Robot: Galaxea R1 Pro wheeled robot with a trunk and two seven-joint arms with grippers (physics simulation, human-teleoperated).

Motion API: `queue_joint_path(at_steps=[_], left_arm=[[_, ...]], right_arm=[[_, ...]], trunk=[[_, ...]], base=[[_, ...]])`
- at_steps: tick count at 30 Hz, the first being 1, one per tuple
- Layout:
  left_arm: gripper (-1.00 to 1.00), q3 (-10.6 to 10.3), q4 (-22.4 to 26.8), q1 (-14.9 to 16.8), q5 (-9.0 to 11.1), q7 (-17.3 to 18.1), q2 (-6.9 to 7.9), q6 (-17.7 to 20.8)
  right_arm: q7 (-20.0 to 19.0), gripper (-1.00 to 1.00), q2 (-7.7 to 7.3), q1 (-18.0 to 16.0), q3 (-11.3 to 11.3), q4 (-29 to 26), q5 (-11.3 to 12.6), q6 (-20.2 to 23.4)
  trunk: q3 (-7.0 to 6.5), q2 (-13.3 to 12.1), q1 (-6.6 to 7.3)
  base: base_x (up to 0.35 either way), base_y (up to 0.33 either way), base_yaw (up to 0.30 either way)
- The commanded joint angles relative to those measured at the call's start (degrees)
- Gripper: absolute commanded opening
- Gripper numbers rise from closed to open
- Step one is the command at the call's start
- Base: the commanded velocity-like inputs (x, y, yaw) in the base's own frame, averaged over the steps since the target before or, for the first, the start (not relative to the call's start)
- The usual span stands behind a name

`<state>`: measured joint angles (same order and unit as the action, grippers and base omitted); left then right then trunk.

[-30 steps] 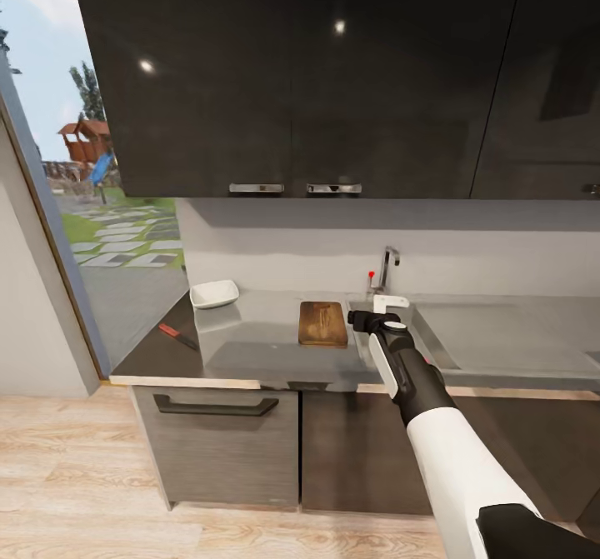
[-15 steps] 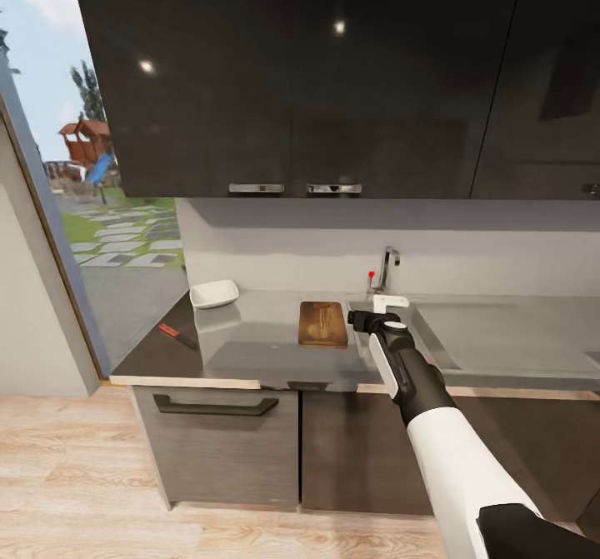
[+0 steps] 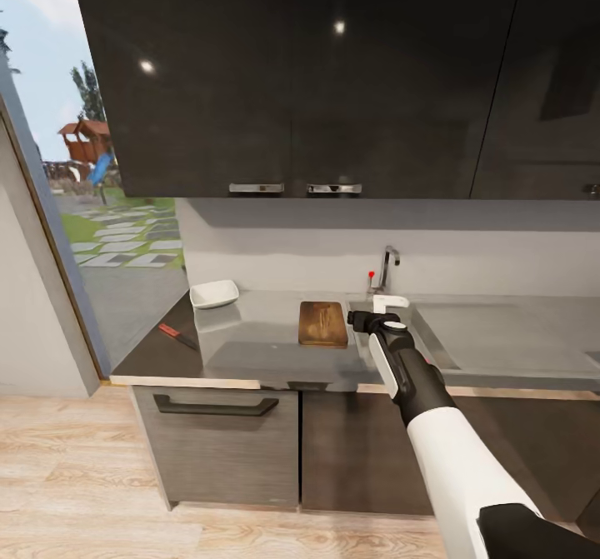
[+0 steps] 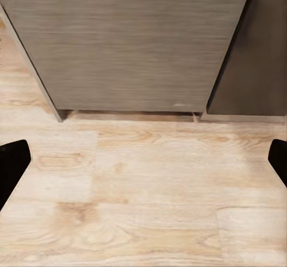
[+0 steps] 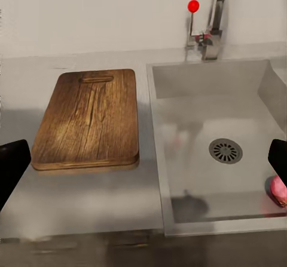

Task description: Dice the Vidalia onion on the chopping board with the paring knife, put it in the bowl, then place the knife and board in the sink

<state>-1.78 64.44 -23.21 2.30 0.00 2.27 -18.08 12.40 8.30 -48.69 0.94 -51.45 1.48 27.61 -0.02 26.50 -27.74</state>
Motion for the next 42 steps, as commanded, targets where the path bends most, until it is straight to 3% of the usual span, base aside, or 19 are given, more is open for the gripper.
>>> queue_joint_path(at_steps=[1, 9, 19, 29, 31, 34, 39, 41, 42], left_arm=[[1.0, -0.1, 0.3, -0.3, 0.3, 0.0, 0.33, -0.1], [1.0, -0.1, -0.6, -0.8, 0.6, 0.0, 1.13, -0.1], [1.0, -0.1, -2.5, -0.8, 0.6, 0.0, 1.03, 0.2], [1.0, -0.1, -3.1, -0.8, 0.6, 0.0, 0.98, 0.2], [1.0, -0.1, -3.1, -0.8, 0.6, 0.0, 0.92, 0.2], [1.0, -0.1, -3.2, -0.8, 0.6, 0.0, 0.91, 0.2], [1.0, -0.2, -3.6, -0.8, 0.6, 0.0, 0.87, 0.1], [1.0, -0.2, -4.0, -0.8, 0.6, 0.0, 0.84, 0.1], [1.0, -0.2, -4.4, -0.8, 0.6, 0.0, 0.82, 0.1]], right_arm=[[0.3, 1.0, 0.0, 0.0, 0.5, -0.1, 0.2, 0.3], [0.0, 1.0, 0.11, 0.0, 6.8, -0.5, 0.3, 2.1], [-8.1, 1.0, -0.4, 0.0, 7.6, -0.3, 0.3, 3.3], [-8.7, 1.0, -0.61, -0.5, 7.3, -0.6, -0.1, 5.4], [-8.7, 1.0, -0.66, -3.3, 7.2, -0.3, -0.2, 9.2], [-8.4, 1.0, -0.71, -5.8, 7.2, 0.8, -0.2, 10.3], [-7.3, 1.0, -0.88, -12.8, 7.2, 7.7, -0.1, 11.3], [-7.1, 1.0, -1.19, -16.4, 7.2, 12.3, 0.0, 11.5], [-7.1, 1.0, -1.51, -22.3, 7.1, 18.8, 0.2, 11.5]], trunk=[[0.0, 0.0, -0.02], [0.0, 0.0, -0.02], [0.0, 0.0, -0.02], [0.0, 0.0, -0.02], [0.0, 0.0, -0.02], [0.0, 0.0, -0.02], [0.0, 0.0, -0.02], [0.0, 0.0, -0.02], [0.0, 0.0, -0.02]], base=[[0.0, 0.0, 0.0], [0.024, 0.0, 0.0], [0.301, 0.0, 0.0], [0.347, 0.046, 0.0], [0.348, 0.071, 0.0], [0.348, 0.072, 0.0], [0.341, 0.059, 0.0], [0.289, 0.022, 0.0], [0.175, 0.006, 0.0]])
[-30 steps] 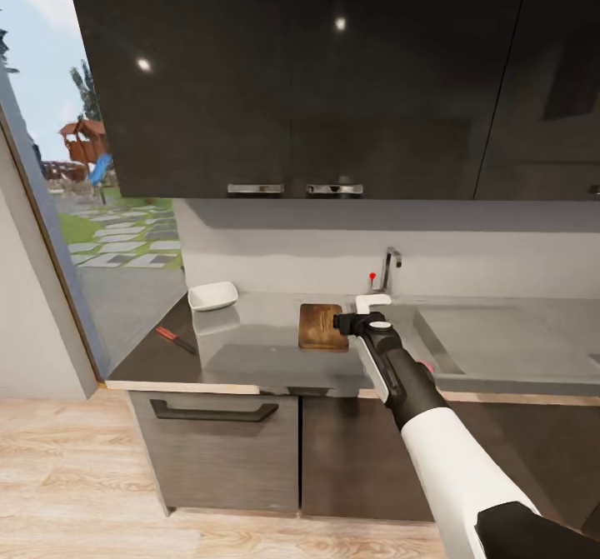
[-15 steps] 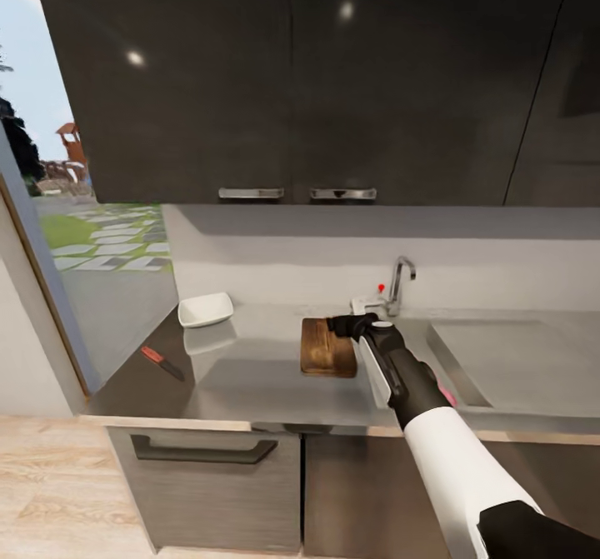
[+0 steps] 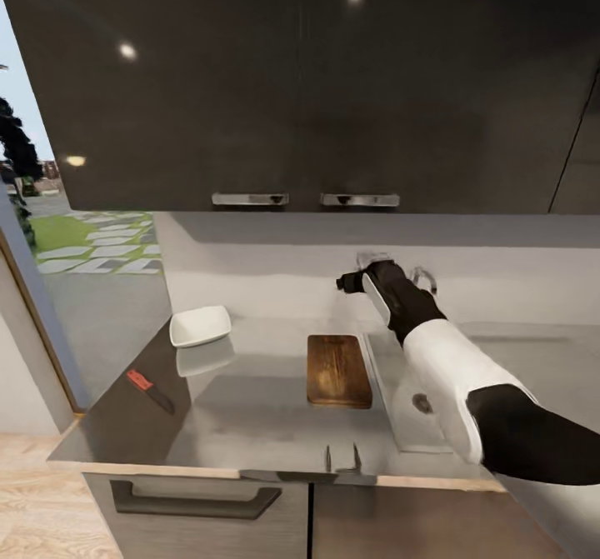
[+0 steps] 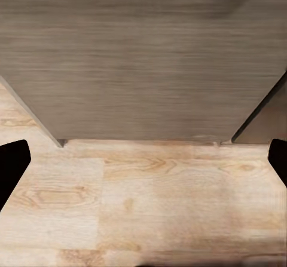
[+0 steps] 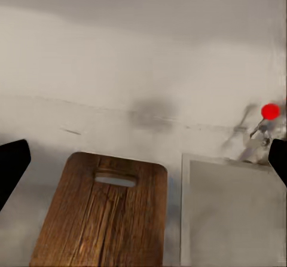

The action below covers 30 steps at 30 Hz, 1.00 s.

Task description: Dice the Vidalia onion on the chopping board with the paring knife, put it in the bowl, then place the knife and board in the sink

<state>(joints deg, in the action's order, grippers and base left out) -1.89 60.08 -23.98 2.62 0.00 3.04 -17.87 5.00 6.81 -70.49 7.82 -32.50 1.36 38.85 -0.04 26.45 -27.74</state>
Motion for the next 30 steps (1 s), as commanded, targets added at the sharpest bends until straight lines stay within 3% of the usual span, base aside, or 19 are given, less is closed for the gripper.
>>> queue_joint_path(at_steps=[1, 6, 9, 12, 17, 22, 30], left_arm=[[1.0, -0.1, -0.1, 0.0, 0.3, 0.0, 0.05, -0.1], [1.0, -0.1, -1.6, 0.0, 0.3, 0.0, -0.01, -0.1], [1.0, -0.1, -2.4, 0.0, 0.3, 0.0, -0.04, -0.1], [1.0, -0.1, -2.8, 0.0, 0.3, 0.0, -0.05, -0.1], [1.0, -0.1, -3.9, 0.0, 0.3, 0.0, -0.11, -0.1], [1.0, -0.1, -4.6, 0.0, 0.3, 0.0, -0.13, -0.1], [1.0, -0.1, -5.1, 0.0, 0.3, 0.0, -0.14, -0.1]], right_arm=[[0.2, 1.0, -0.09, -1.9, 0.2, 1.3, 0.4, 0.2], [-2.8, 1.0, -0.4, -4.1, 0.1, 4.2, 1.4, 0.1], [-10.0, 1.0, -2.13, -4.3, 0.2, 5.7, 2.3, 0.0], [-14.5, 1.0, -3.68, -4.4, 0.2, 7.6, 2.4, -0.3], [-16.8, 1.0, -4.71, -4.4, 0.2, 10.2, 2.3, -4.0], [-19.5, 1.0, -6.83, -4.4, 0.2, 12.8, 2.5, -6.2], [-22.8, 1.0, -7.31, -4.4, 0.3, 18.1, 2.4, -11.3]], trunk=[[0.02, 0.1, -0.02], [0.02, 0.1, -0.02], [0.02, 0.1, -0.02], [0.02, 0.1, -0.02], [0.02, 0.1, -0.02], [0.02, 0.1, -0.02], [0.02, 0.1, -0.02]], base=[[0.126, 0.004, 0.0], [0.047, 0.002, 0.0], [0.007, 0.0, 0.0], [0.002, 0.0, 0.0], [0.0, 0.0, 0.0], [0.0, 0.0, 0.0], [0.0, 0.0, 0.0]])
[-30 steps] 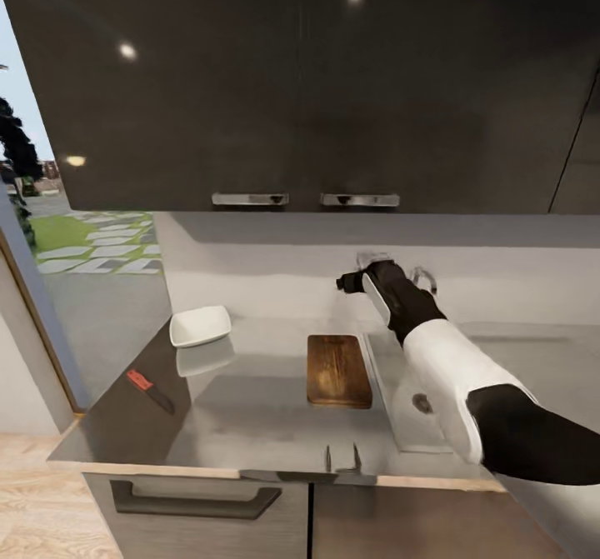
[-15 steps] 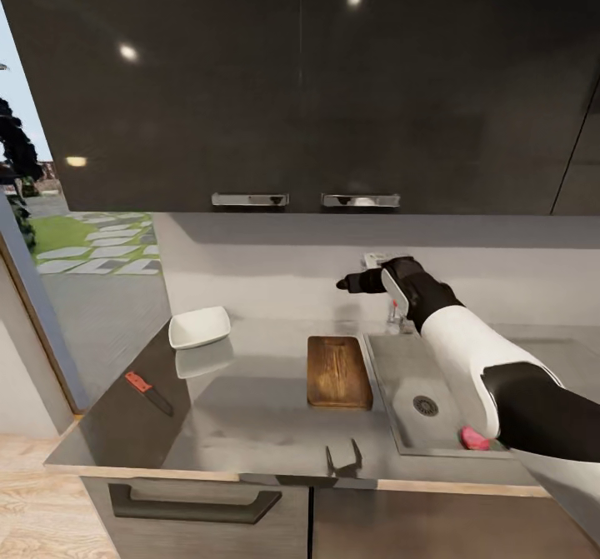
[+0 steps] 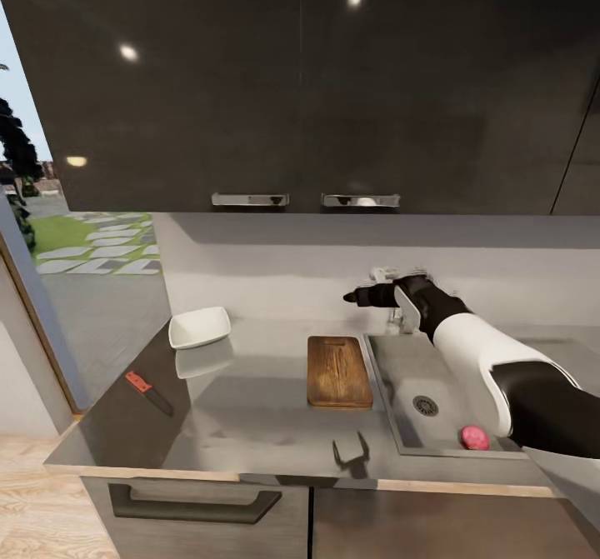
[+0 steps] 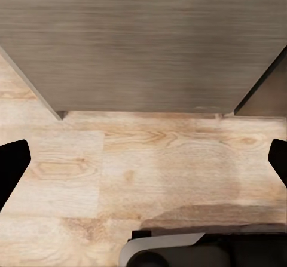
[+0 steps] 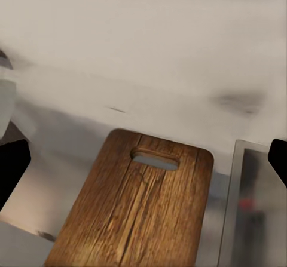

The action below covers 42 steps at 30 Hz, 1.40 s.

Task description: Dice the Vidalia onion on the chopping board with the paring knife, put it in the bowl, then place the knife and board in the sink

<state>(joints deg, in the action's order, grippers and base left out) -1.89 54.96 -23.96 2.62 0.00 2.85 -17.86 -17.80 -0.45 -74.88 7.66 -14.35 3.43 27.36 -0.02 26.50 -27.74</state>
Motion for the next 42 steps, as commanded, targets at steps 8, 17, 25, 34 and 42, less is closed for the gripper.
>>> queue_joint_path(at_steps=[8, 17, 25, 34, 42], left_arm=[[1.0, -0.1, -0.9, 0.0, 0.3, 0.0, 0.05, -0.2], [1.0, 0.0, -1.1, 0.0, 0.3, 0.0, 0.05, -0.2], [1.0, 0.0, -1.2, 0.0, 0.3, 0.0, 0.05, -0.2], [1.0, -0.1, -1.3, 0.0, 0.3, 0.0, 0.05, -0.2], [1.0, -1.2, -3.4, 0.0, 0.3, 0.0, -0.27, 0.2]], right_arm=[[-0.9, 1.0, -0.17, 0.0, 0.4, 4.3, 0.4, -4.2], [-1.9, 1.0, -0.79, 0.1, 0.5, 7.1, 0.4, -8.3], [-2.0, 1.0, -0.84, 0.1, 0.5, 8.9, 0.4, -9.6], [-1.9, 1.0, -0.53, 0.1, 0.5, 9.0, 0.4, -9.7], [-1.7, 1.0, -0.27, 0.1, 0.5, 9.0, 0.5, -9.7]], trunk=[[0.0, 0.0, -0.02], [0.0, 0.0, -0.02], [0.0, 0.0, -0.02], [0.0, 0.0, -0.02], [0.0, 0.0, -0.02]], base=[[0.001, 0.0, 0.0], [0.183, 0.0, 0.0], [0.234, 0.0, 0.0], [0.026, 0.0, 0.0], [0.001, 0.0, 0.0]])
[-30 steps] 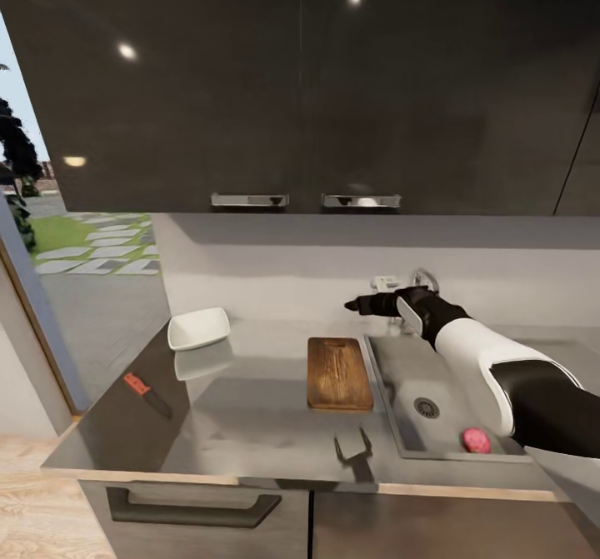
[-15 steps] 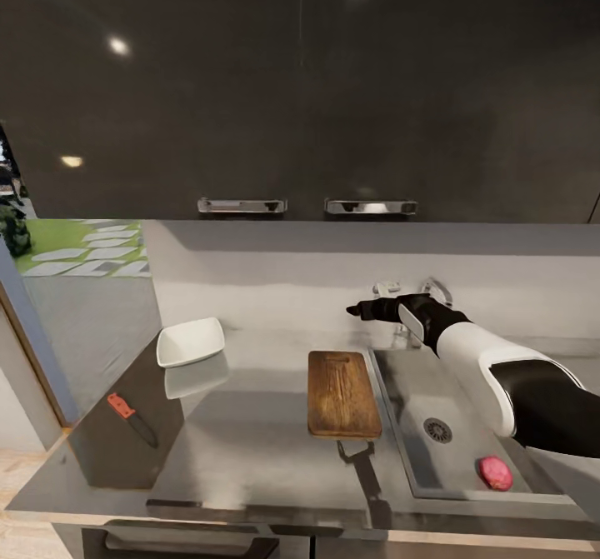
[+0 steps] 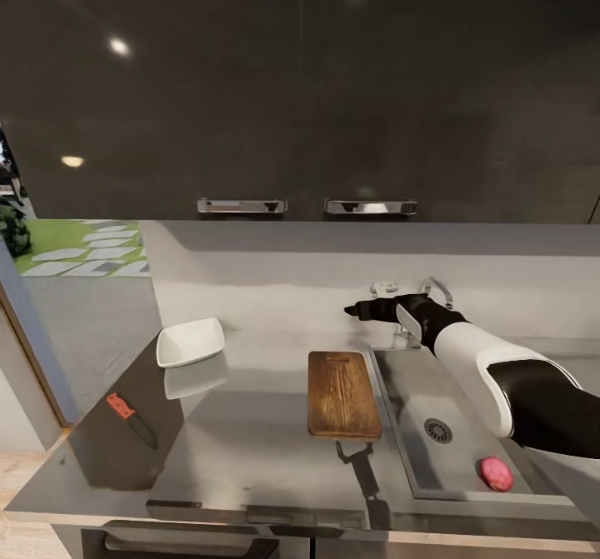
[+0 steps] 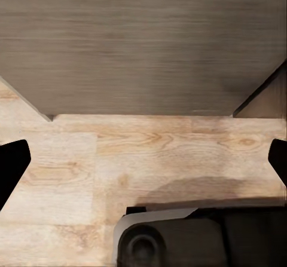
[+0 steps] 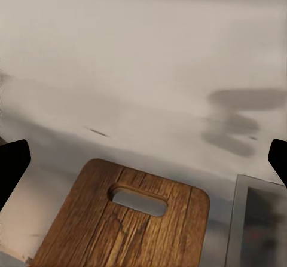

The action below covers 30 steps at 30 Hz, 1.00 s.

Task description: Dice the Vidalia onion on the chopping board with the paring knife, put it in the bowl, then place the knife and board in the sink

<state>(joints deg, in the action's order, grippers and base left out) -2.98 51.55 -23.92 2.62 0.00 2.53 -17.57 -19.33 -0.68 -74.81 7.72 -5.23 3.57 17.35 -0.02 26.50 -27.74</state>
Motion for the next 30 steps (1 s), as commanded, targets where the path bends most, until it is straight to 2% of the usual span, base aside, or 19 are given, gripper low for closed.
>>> queue_joint_path(at_steps=[1, 3, 7, 19, 30], left_arm=[[1.0, -0.6, -0.7, 0.0, 0.3, 0.0, -0.06, -0.1], [1.0, -1.3, -1.8, 0.0, 0.3, -0.1, -0.2, 0.0], [1.0, -1.5, -2.4, 0.0, 0.3, -0.1, -0.23, 0.2], [1.0, -1.5, -5.5, 0.0, 0.3, -0.1, -0.42, 0.3], [1.0, -1.5, -6.3, 0.0, 0.3, -0.1, -0.84, 0.3]], right_arm=[[-0.1, 1.0, -0.03, 0.0, 0.5, -0.1, 0.4, 0.3], [-0.1, 1.0, 0.04, 0.0, 0.5, -0.1, 0.5, 0.3], [-0.1, 1.0, 0.13, 0.0, 0.5, -0.1, 0.4, 0.2], [-0.2, 1.0, -0.32, 0.1, 0.4, 1.0, 0.2, -2.2], [-0.2, 1.0, -1.04, 0.2, 0.4, 1.4, 0.1, -3.9]], trunk=[[0.0, 0.0, -0.02], [0.0, 0.0, -0.02], [0.01, 0.0, -0.02], [0.81, 0.0, -0.02], [1.83, 0.0, -0.02]], base=[[0.0, 0.0, 0.0], [0.0, 0.0, 0.0], [0.0, 0.0, 0.0], [0.0, 0.0, 0.0], [0.007, 0.0, 0.0]])
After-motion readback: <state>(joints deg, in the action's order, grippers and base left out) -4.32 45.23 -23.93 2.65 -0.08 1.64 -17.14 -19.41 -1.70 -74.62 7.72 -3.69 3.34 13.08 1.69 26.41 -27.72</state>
